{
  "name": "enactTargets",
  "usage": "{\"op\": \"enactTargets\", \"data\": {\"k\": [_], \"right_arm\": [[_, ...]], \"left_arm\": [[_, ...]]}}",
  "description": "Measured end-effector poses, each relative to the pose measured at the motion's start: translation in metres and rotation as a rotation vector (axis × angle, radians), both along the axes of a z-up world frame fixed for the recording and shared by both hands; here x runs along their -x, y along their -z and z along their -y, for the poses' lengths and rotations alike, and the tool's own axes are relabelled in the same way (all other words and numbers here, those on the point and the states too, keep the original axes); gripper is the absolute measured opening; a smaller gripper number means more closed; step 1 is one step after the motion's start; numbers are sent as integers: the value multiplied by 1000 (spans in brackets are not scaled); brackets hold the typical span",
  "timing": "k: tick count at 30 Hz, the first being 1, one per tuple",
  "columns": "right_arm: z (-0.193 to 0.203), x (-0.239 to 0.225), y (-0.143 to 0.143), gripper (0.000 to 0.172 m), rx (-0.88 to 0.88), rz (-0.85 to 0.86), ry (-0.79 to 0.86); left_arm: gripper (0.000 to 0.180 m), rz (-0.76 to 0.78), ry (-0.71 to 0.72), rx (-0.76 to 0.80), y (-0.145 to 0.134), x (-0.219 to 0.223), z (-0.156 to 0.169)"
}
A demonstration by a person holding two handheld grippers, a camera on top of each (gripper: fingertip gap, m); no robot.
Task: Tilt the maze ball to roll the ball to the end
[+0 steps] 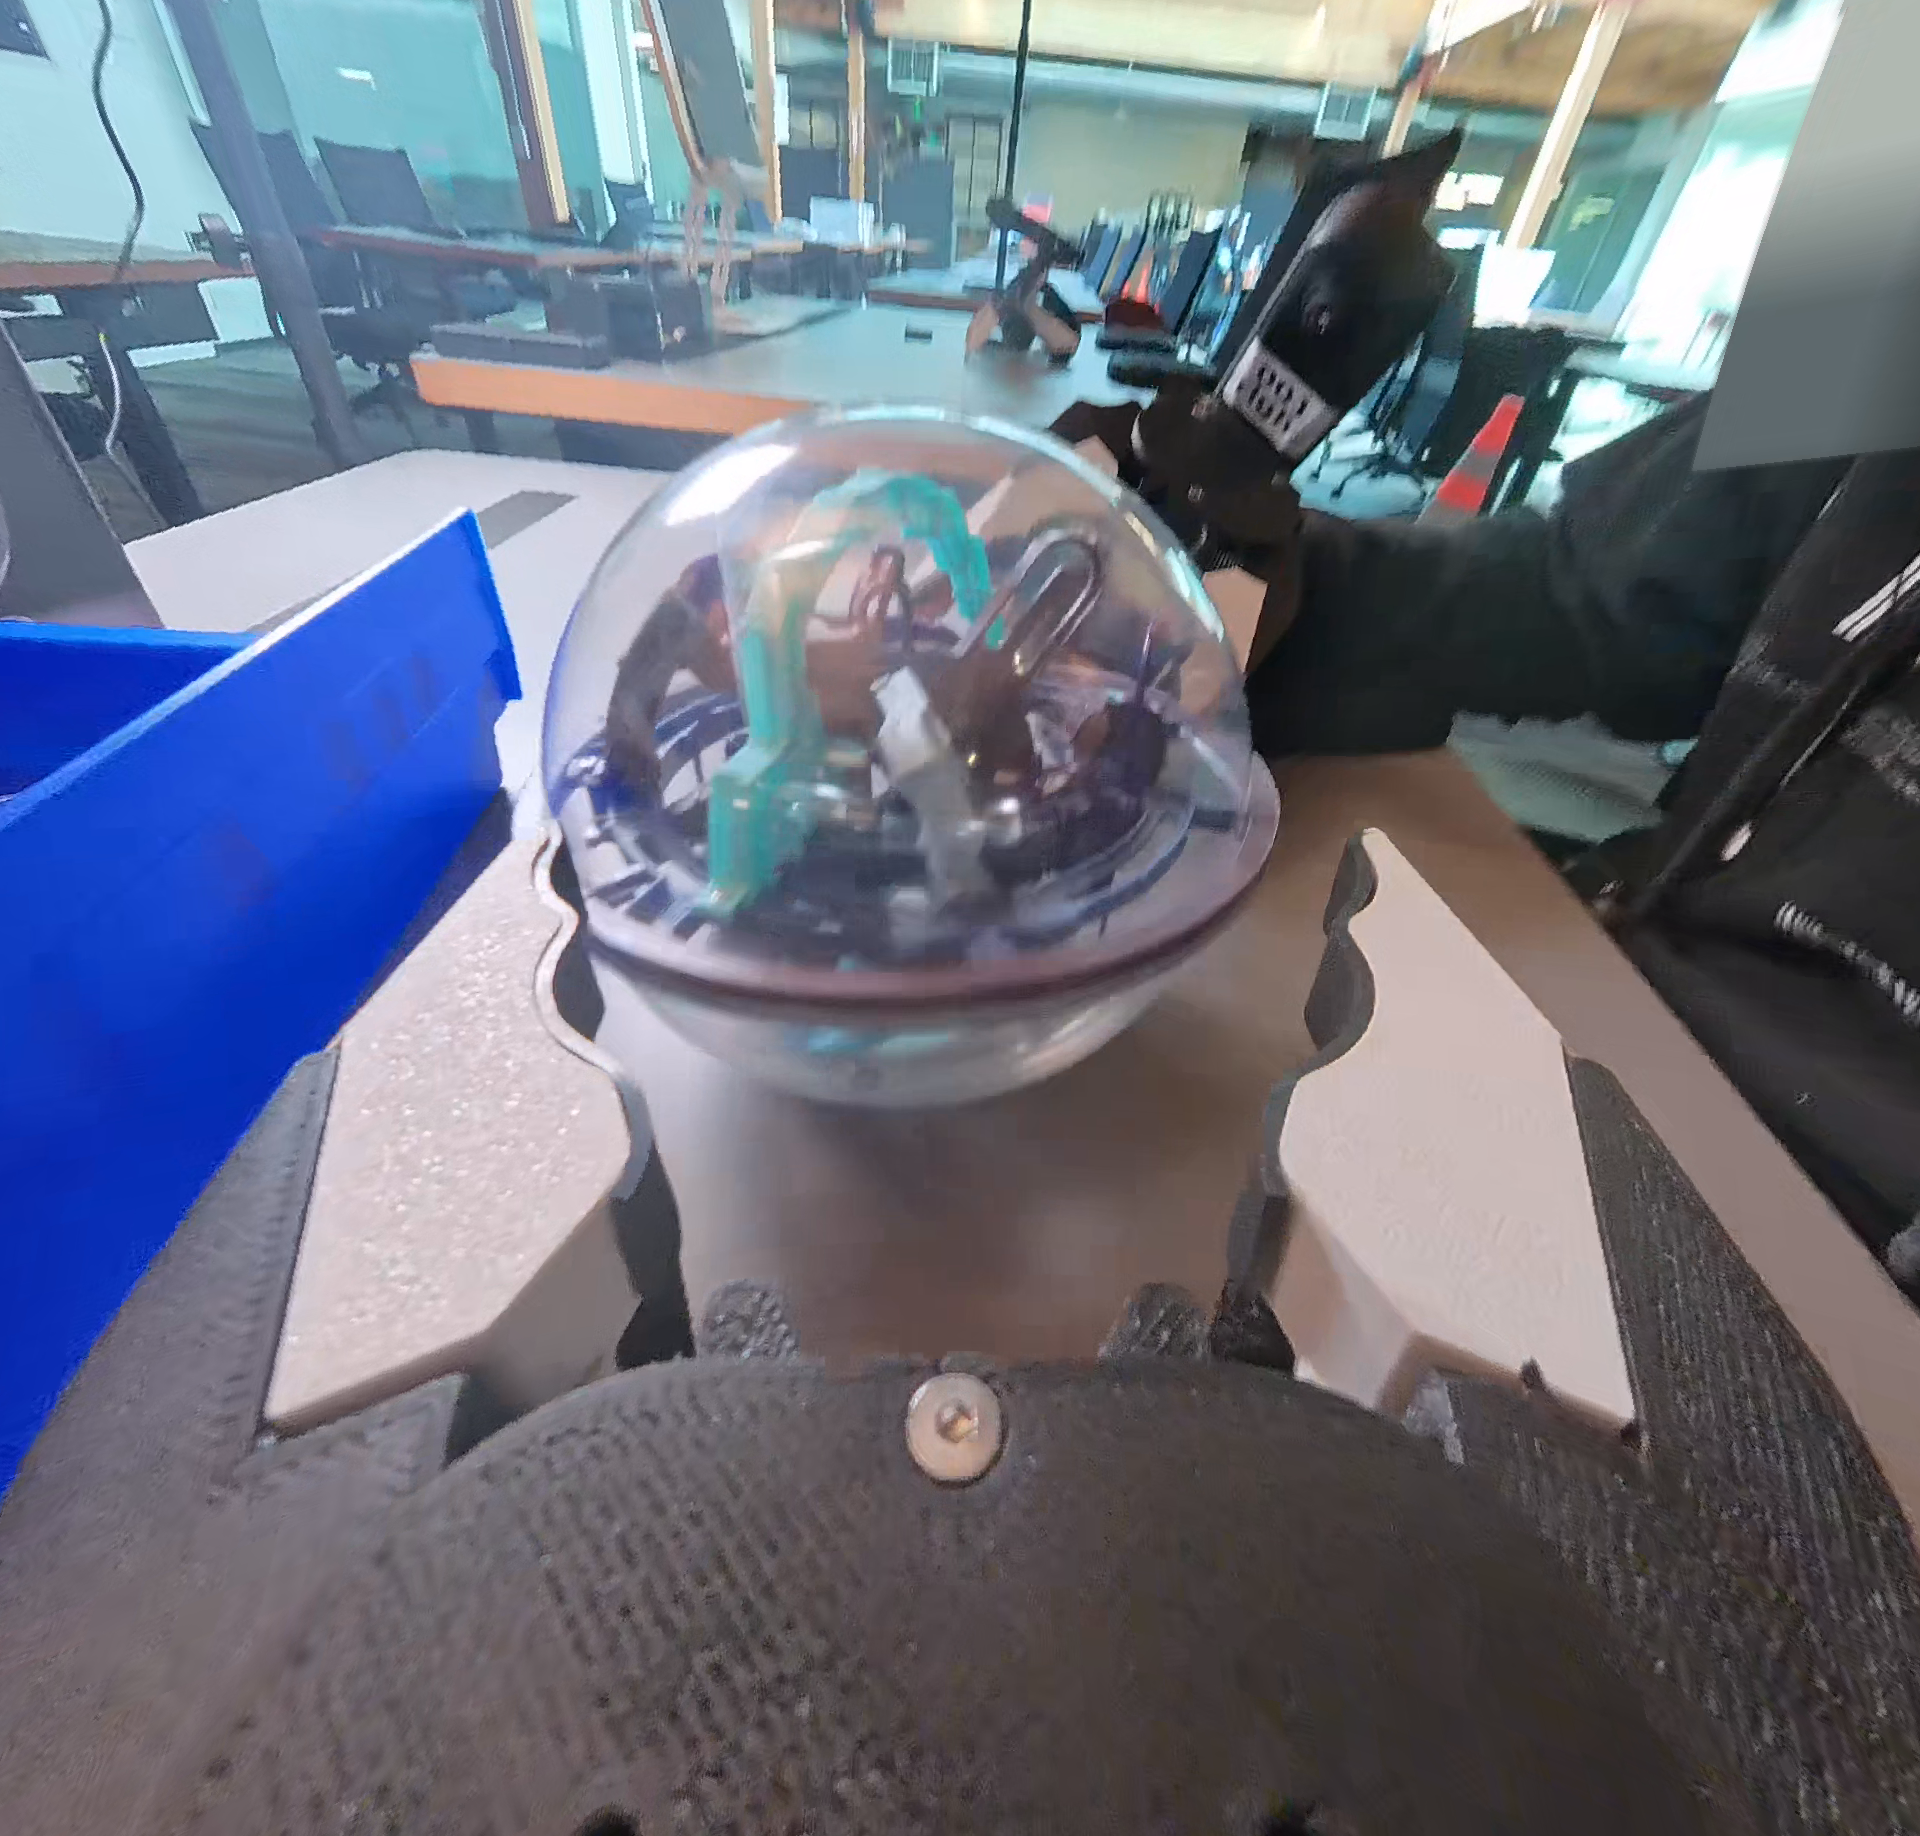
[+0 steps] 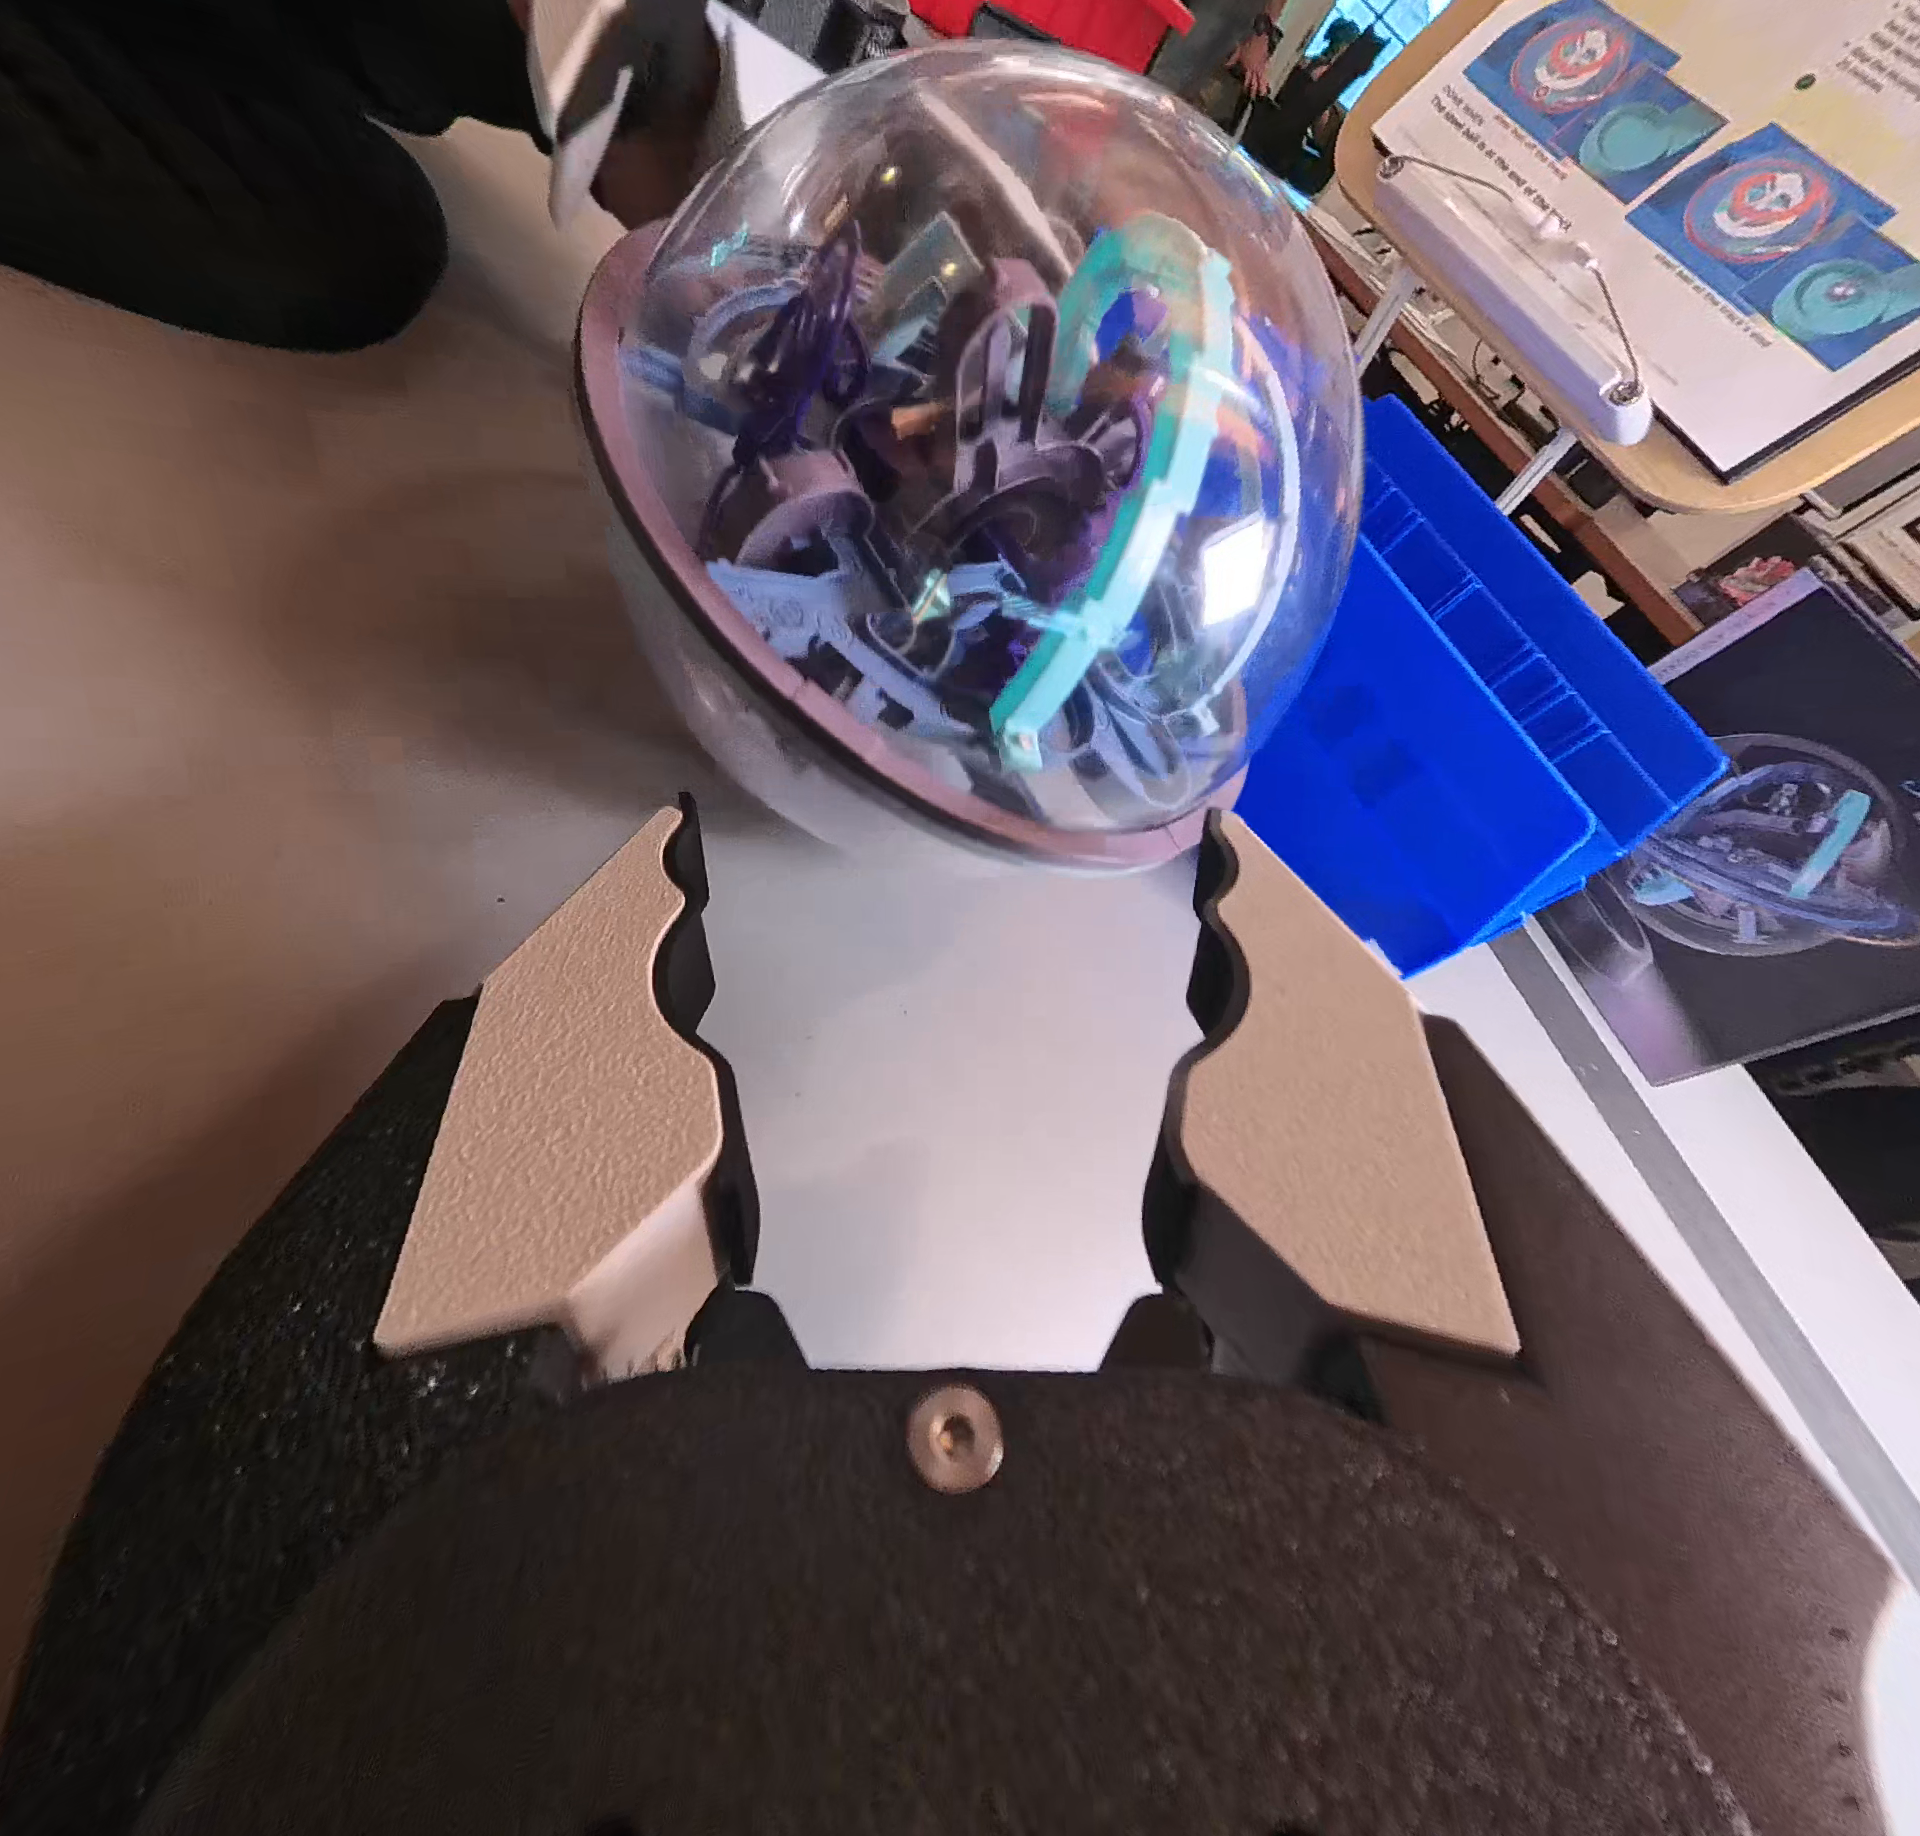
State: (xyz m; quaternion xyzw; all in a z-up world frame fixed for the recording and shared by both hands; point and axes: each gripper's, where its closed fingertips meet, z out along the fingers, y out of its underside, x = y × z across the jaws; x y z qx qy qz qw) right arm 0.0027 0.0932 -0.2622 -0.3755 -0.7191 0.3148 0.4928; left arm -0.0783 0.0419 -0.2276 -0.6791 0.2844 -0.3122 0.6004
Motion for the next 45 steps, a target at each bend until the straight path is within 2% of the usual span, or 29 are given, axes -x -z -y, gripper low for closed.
{"op": "enactTargets", "data": {"k": [2,5,9,12,16,19,31,37,40,43,44,45], "right_arm": [[5,1,0,91,32,-2,-20],[13,1,-4,87,87,-10,-52],[15,-1,-9,81,123,-27,-72],[17,-4,-18,79,226,-47,-109],[12,-13,-25,88,451,-14,-153],[3,-15,-26,95,515,-15,-139],[12,4,-16,98,450,-20,-102],[21,8,-20,109,460,-21,-110],[21,0,-22,100,374,-12,-102],[20,-17,-30,71,386,-11,-154],[25,-25,-31,63,431,8,-217],[35,-36,-32,58,498,44,-309]], "left_arm": [[141,-4,-24,-7,1,-3,-4],[133,-33,-36,-11,8,-2,-8],[133,-20,-23,-21,9,-2,-7],[132,-25,-18,-32,9,-2,-6],[131,-30,-12,-46,8,-3,-5],[130,-31,-6,-52,8,-2,-4],[122,1,-4,-72,4,11,-1],[121,-16,47,-47,7,-3,4],[116,-70,60,-30,13,0,7],[114,-126,-28,-25,13,26,1],[104,-107,-72,-35,8,37,-2],[87,-65,-130,-50,1,49,-7]]}}
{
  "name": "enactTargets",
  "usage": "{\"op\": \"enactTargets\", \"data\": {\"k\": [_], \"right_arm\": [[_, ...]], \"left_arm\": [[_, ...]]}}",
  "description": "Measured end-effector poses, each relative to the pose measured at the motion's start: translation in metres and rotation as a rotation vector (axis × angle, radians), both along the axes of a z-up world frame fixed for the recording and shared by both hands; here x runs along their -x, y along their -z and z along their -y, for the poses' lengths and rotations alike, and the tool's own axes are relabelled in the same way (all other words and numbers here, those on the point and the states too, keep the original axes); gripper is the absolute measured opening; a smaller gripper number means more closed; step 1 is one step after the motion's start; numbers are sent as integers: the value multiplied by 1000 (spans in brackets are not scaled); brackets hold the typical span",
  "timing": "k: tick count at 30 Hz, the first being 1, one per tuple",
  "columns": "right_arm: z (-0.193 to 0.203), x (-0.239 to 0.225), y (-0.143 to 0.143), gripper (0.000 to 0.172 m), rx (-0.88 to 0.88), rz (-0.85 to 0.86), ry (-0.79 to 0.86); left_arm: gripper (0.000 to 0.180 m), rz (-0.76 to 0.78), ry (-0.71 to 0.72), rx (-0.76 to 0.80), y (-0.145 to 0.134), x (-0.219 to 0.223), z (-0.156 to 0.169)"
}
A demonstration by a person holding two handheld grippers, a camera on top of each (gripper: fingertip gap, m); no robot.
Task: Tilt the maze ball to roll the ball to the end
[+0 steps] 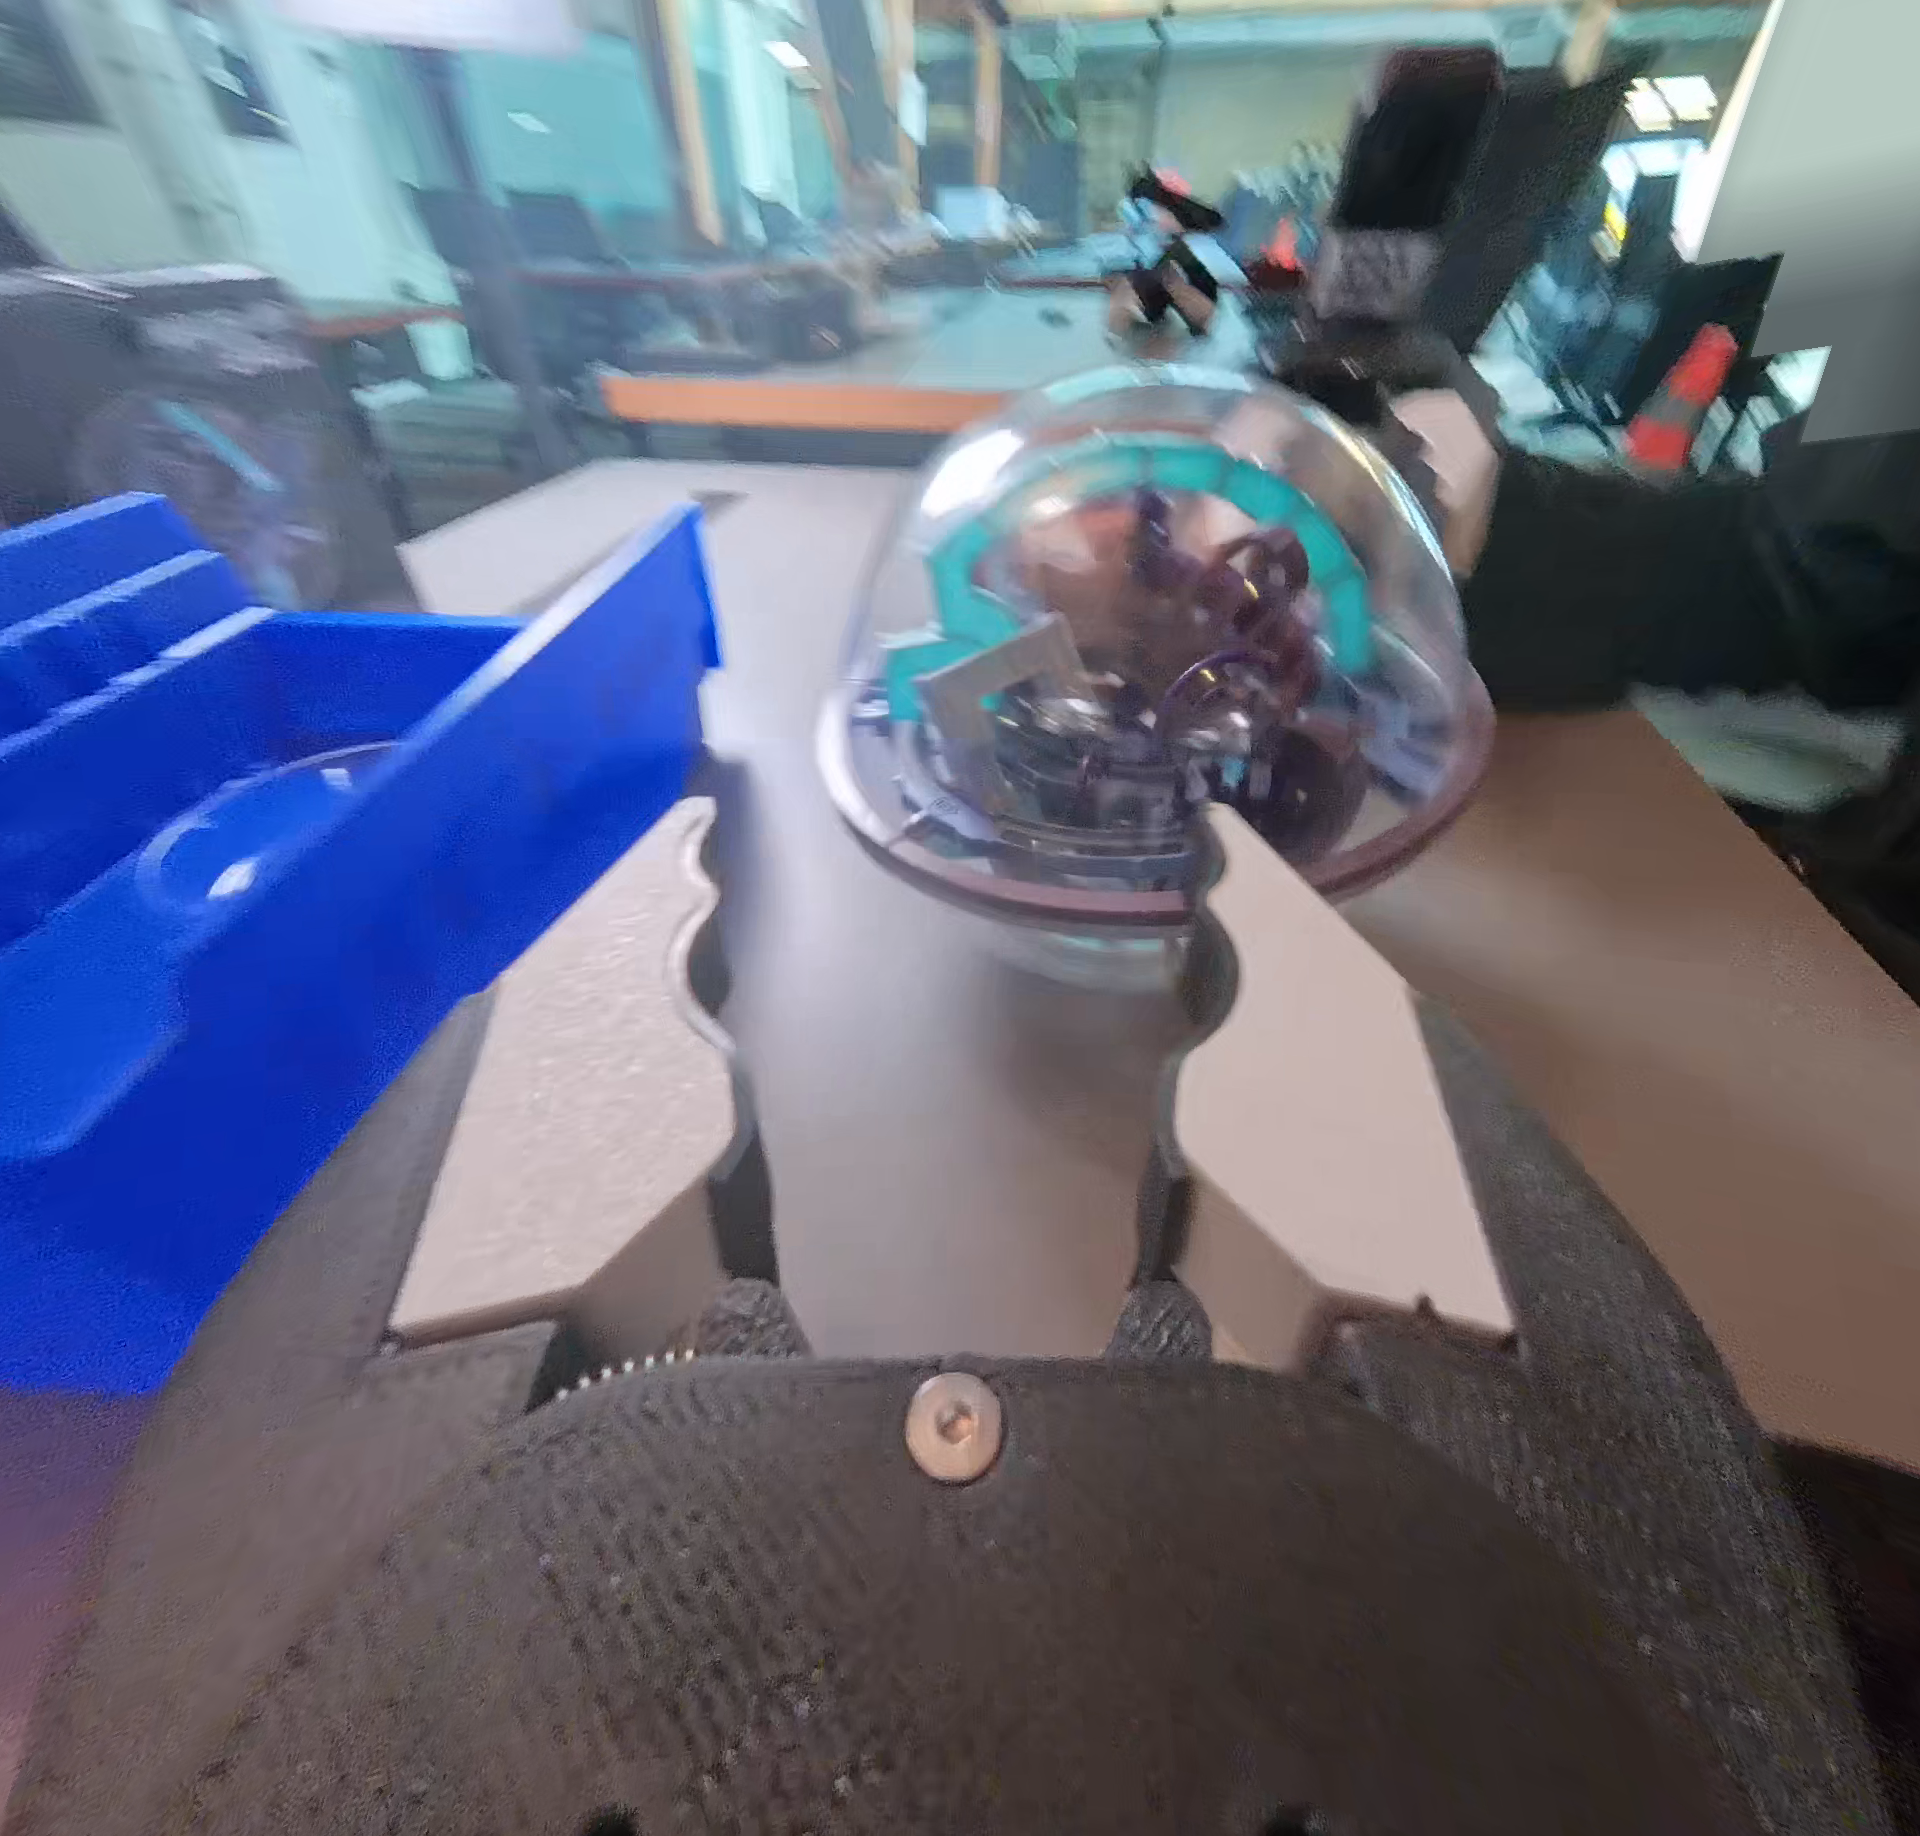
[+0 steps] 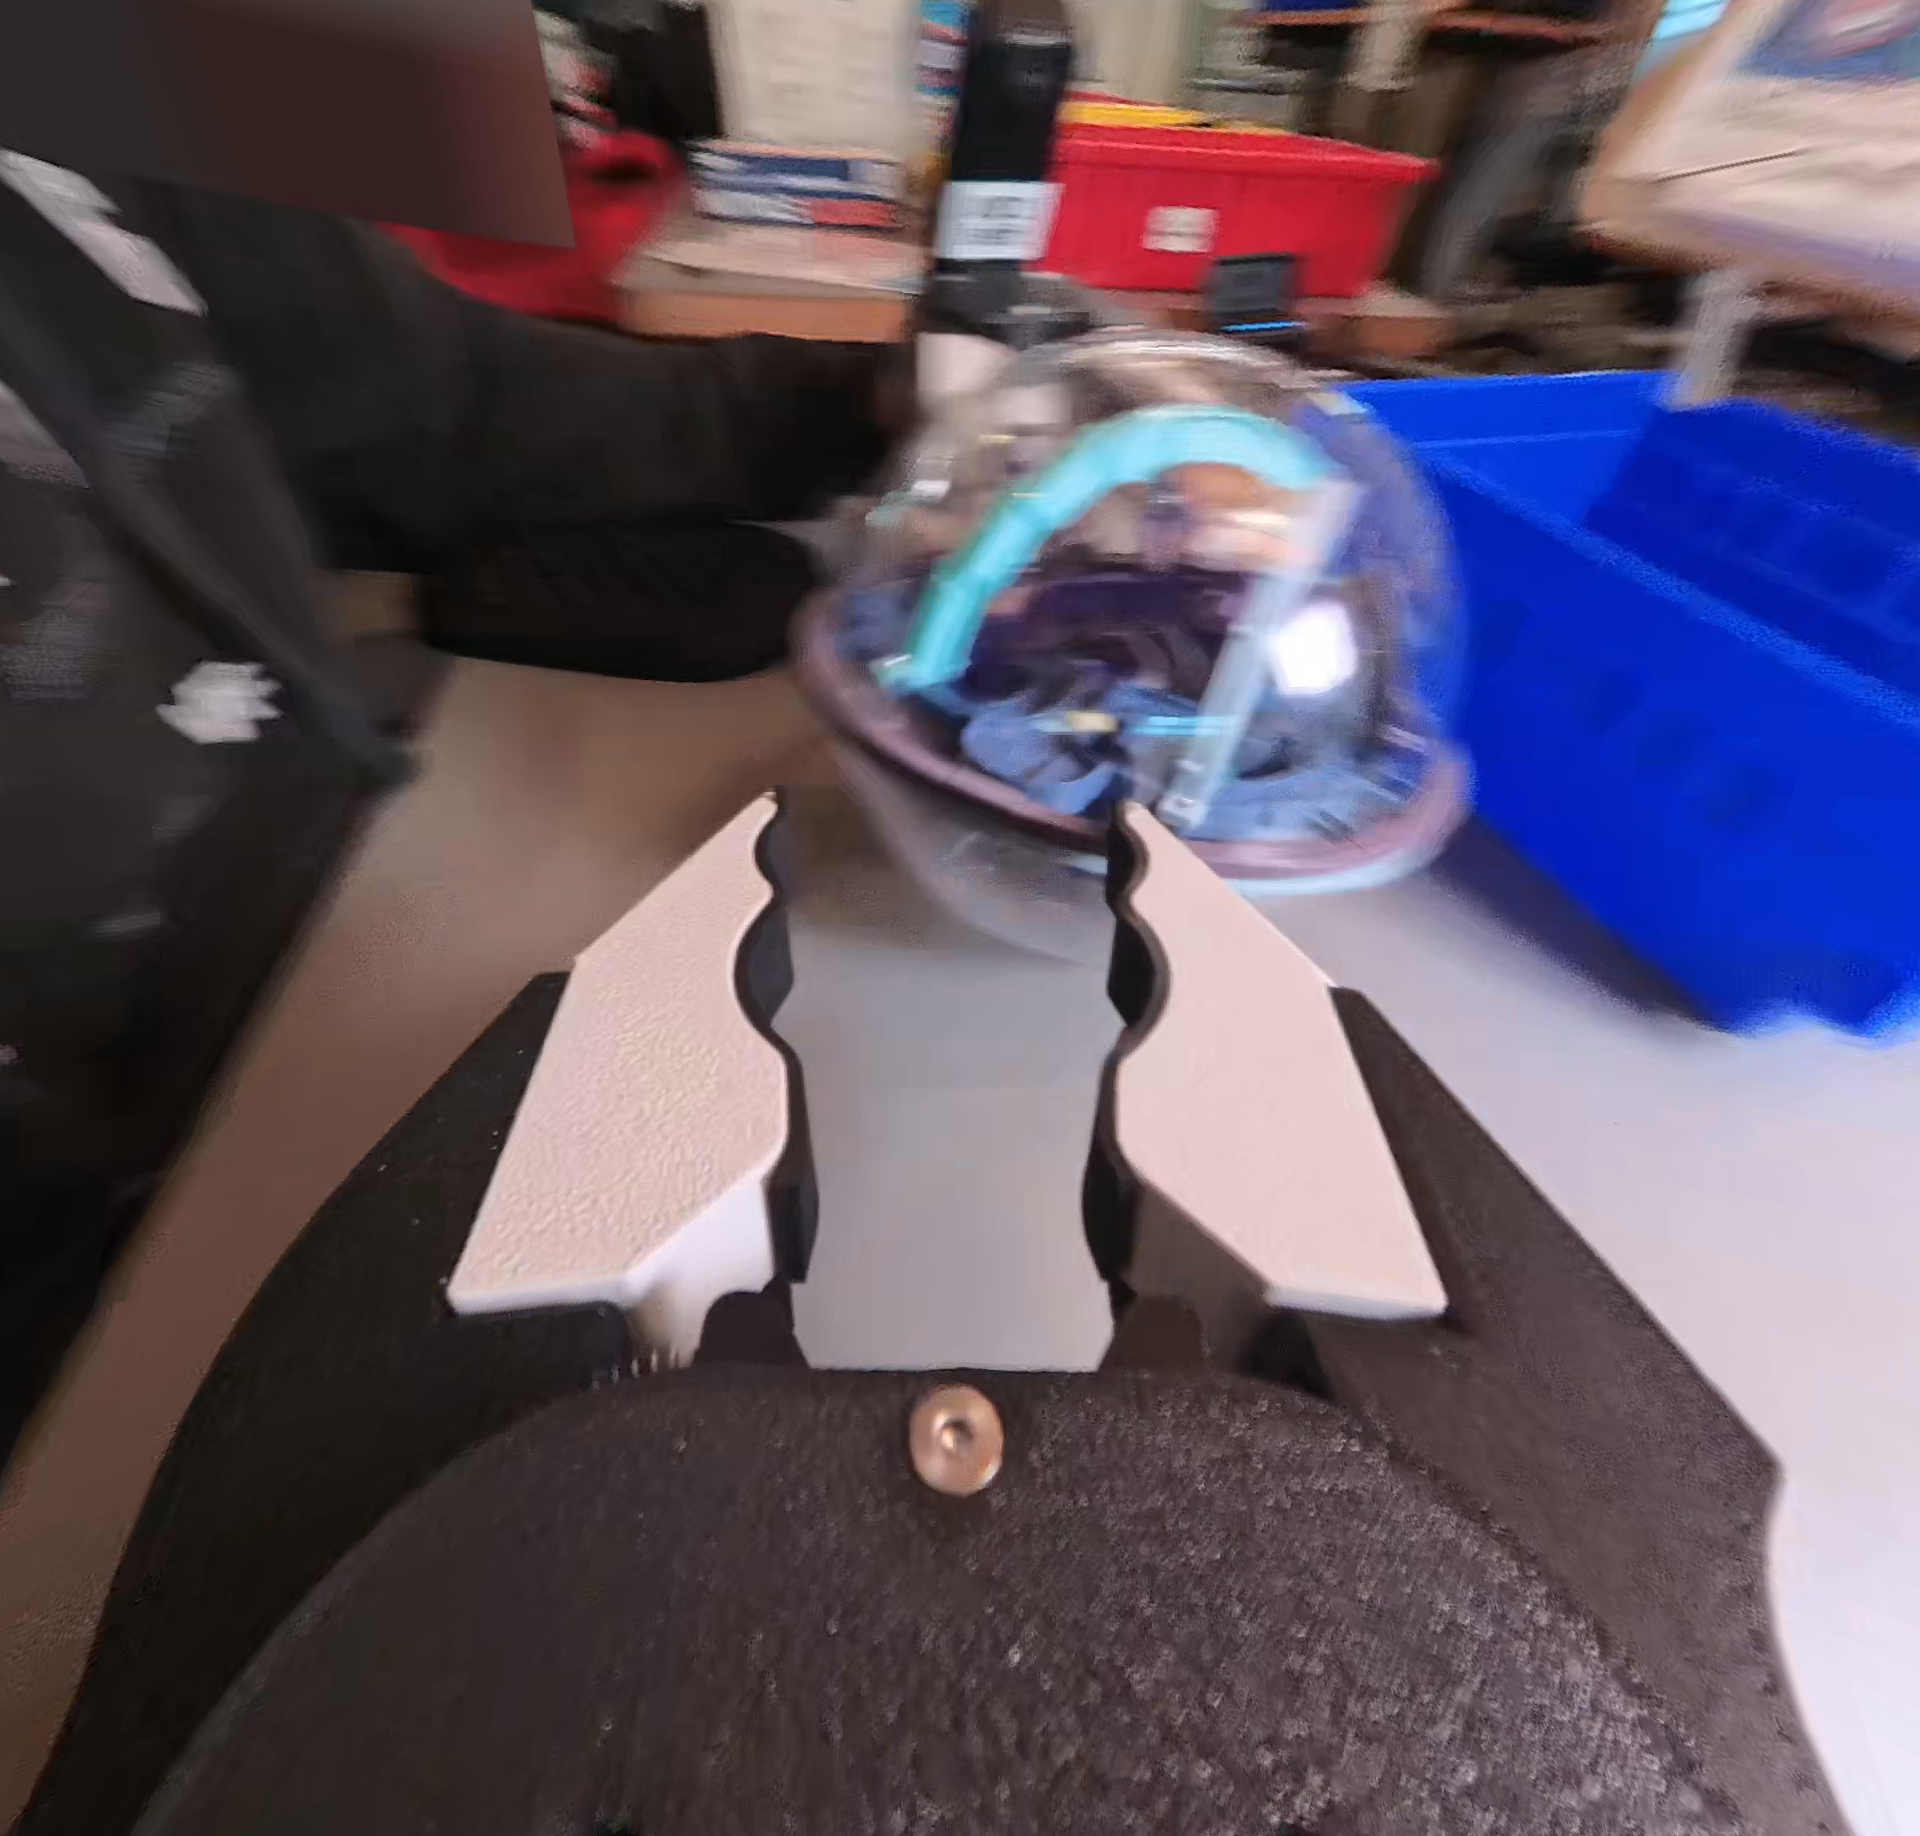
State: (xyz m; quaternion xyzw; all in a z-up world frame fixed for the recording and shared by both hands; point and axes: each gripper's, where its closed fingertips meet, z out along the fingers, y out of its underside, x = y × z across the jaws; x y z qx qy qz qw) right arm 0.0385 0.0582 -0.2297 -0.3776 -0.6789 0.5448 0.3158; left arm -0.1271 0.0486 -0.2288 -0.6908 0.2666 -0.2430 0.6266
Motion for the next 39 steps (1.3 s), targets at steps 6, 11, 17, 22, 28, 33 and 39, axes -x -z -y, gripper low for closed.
{"op": "enactTargets", "data": {"k": [6,11,17,22,28,33,39], "right_arm": [[-28,5,-11,53,105,-39,114],[-28,21,0,61,27,-38,183],[-43,26,3,64,-10,-31,277],[-50,24,-9,69,33,-70,304],[-49,21,2,86,73,9,279],[-31,23,15,92,130,109,186],[-33,24,6,83,114,40,197]], "left_arm": [[103,231,9,-14,-25,-1,-2],[109,23,0,12,4,-40,-13],[79,68,46,42,-1,-32,-3],[70,107,98,51,-15,-12,14],[102,456,104,243,-15,-14,-4],[101,355,195,344,1,-51,2],[84,291,169,204,-7,-35,5]]}}
